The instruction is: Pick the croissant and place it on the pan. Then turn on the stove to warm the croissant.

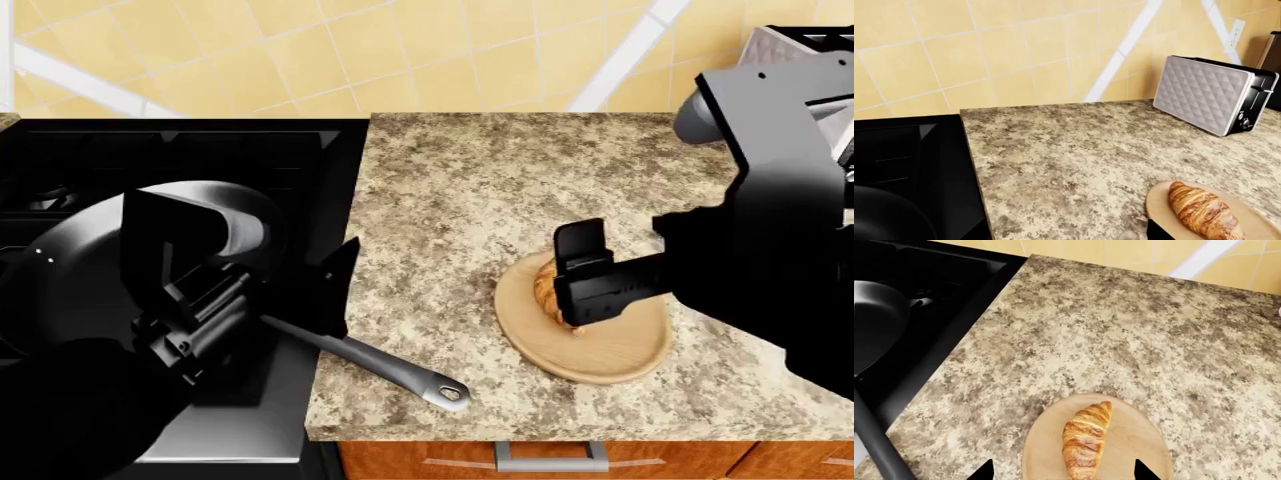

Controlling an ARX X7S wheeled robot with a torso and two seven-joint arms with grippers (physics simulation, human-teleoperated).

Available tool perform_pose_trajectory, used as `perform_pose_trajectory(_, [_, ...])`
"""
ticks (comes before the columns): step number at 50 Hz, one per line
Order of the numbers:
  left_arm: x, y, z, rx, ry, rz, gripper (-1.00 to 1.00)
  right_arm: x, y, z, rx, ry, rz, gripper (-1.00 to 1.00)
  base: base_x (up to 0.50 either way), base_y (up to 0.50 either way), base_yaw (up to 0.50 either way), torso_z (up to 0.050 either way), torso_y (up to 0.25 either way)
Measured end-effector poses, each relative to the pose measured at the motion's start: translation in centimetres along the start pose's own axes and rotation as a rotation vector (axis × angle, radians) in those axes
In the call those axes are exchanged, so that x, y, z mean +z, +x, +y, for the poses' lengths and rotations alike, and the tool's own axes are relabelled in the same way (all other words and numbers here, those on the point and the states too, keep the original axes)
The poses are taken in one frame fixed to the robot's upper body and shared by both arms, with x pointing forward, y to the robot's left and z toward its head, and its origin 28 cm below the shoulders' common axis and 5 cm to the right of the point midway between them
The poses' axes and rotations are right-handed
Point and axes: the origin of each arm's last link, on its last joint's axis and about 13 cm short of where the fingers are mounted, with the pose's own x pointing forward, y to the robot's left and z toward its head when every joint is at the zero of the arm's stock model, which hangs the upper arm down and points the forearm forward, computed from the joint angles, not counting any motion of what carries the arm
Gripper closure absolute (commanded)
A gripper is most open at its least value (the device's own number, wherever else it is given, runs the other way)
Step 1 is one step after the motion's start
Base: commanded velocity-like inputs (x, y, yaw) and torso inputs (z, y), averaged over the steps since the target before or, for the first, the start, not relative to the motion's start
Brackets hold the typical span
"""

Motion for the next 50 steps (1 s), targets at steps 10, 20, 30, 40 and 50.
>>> perform_pose_trajectory(10, [0.0, 0.2, 0.3, 0.001, -0.003, -0.005, -1.0, 1.3, 1.3, -1.2, 0.022, 0.02, 0.051, -1.0, 0.0, 0.0, 0.0, 0.0, 0.0])
perform_pose_trajectory(20, [0.1, 0.4, 0.7, 0.008, 0.012, -0.017, -1.0, 2.0, 2.9, -2.5, 0.026, 0.038, 0.076, -1.0, 0.0, 0.0, 0.0, 0.0, 0.0])
perform_pose_trajectory(30, [0.0, 0.8, 1.0, 0.009, 0.017, -0.024, -1.0, 2.3, 4.6, -3.5, 0.026, 0.061, 0.1, -1.0, 0.0, 0.0, 0.0, 0.0, 0.0])
perform_pose_trajectory(40, [0.0, 1.1, 1.2, 0.008, 0.018, -0.024, -1.0, 2.1, 6.3, -4.2, 0.034, 0.075, 0.119, -1.0, 0.0, 0.0, 0.0, 0.0, 0.0])
perform_pose_trajectory(50, [-0.2, 1.4, 1.4, 0.009, 0.016, -0.019, -1.0, 1.8, 7.9, -4.7, 0.041, 0.086, 0.137, -1.0, 0.0, 0.0, 0.0, 0.0, 0.0])
